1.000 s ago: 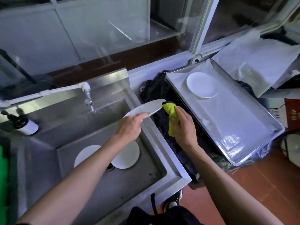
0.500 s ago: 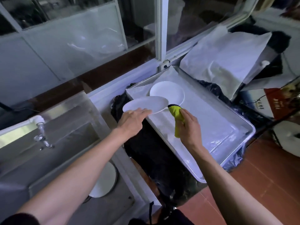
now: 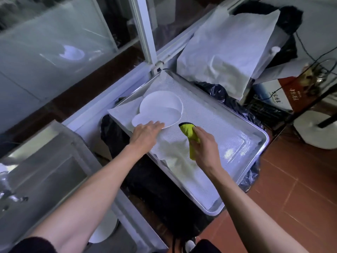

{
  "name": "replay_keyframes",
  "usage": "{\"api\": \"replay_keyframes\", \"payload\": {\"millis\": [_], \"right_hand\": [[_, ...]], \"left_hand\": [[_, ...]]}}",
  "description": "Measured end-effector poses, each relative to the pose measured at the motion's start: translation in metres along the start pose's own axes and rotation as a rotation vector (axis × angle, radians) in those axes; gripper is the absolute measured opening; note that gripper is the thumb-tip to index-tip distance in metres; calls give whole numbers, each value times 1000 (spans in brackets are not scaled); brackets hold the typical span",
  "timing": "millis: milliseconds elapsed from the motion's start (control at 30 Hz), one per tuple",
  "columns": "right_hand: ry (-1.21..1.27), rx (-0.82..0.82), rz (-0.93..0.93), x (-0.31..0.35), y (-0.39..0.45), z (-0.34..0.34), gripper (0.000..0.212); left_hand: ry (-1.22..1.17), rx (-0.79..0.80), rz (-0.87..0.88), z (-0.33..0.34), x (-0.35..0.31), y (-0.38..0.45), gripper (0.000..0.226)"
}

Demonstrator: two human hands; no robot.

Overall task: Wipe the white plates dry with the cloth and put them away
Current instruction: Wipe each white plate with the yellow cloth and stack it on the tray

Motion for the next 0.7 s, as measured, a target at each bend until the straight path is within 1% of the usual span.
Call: {"api": "replay_keyframes", "payload": {"millis": [67, 133, 267, 433, 700], "right_hand": [[14, 2, 7, -4, 5, 0, 24], [29, 4, 6, -8, 10, 0, 21], [50, 16, 19, -12, 20, 3, 19], [62, 2, -12, -12, 29, 8, 4], [90, 35, -18, -17, 37, 20, 8]], "left_hand": [[17, -14, -2, 5, -1, 11, 67], [40, -23, -7, 10, -1, 20, 67], [94, 49, 22, 24, 1, 38, 70], [133, 102, 10, 42, 3, 55, 77], [122, 137, 14, 58, 8, 75, 95]]}}
Point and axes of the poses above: each hand's wrist, its own y-axis towards the middle knuckle, its own z-axis out of the palm, x = y × z, the point moved 5 cm from there along y, towards the middle knuckle, and after that the axes turned 6 degrees about z, right-handed, at the moved point
